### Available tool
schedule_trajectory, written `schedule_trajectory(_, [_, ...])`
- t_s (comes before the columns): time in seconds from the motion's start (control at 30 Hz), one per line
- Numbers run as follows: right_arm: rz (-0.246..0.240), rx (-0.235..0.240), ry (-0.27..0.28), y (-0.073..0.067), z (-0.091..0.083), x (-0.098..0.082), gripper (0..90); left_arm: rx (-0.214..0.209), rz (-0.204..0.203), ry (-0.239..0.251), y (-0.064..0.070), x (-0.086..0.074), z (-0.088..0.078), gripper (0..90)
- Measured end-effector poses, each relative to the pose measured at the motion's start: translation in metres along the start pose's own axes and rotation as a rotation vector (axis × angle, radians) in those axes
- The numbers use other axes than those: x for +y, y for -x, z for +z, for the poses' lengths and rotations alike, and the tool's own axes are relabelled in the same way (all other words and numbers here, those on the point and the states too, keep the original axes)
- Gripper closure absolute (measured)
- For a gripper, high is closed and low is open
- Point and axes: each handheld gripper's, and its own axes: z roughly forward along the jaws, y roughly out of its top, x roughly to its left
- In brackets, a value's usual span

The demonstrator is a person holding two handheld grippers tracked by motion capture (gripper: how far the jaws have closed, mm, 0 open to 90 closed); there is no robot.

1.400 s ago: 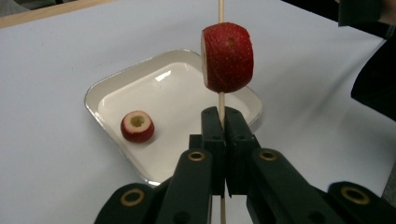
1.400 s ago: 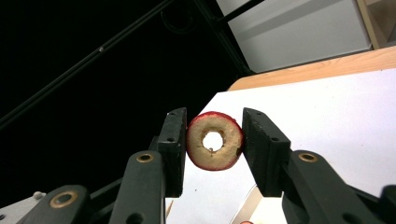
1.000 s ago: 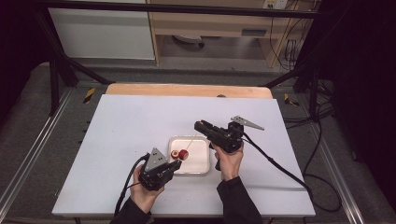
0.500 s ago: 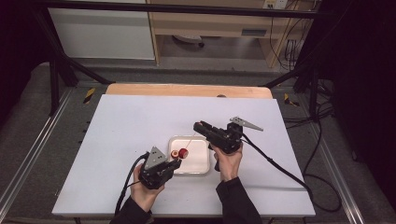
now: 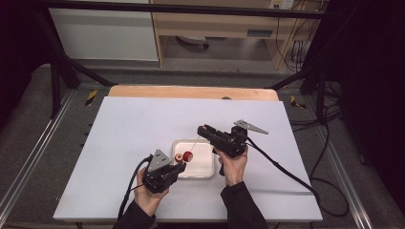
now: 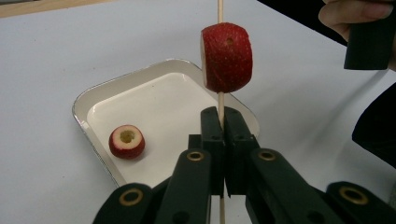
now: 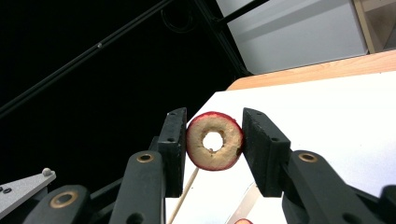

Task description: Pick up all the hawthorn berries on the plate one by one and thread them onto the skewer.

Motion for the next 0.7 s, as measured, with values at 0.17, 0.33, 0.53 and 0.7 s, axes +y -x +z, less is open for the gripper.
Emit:
schedule_trajectory(0.17, [-0.016,-0.007,0.004,-0.0007,-0.0006,-0.0005,62.1,-0.013,-0.037,-0.004,0.0006,0.0001,0.0030,88.7])
schedule_trajectory(0.33, [-0.062,-0.017,0.009,-0.0015,-0.0022,-0.0011,62.1,-0.024,-0.063,0.001,0.0014,0.0005,0.0027,88.7])
schedule_trajectory(0.53, [-0.088,-0.027,0.000,-0.0012,-0.0017,-0.0029,62.2,0.009,-0.041,-0.014,0.0054,0.0008,0.0052,88.8])
schedule_trajectory(0.7, [-0.106,-0.036,-0.005,-0.0012,-0.0028,-0.0027,62.2,0.005,-0.038,-0.018,0.0063,0.0013,0.0064,88.8])
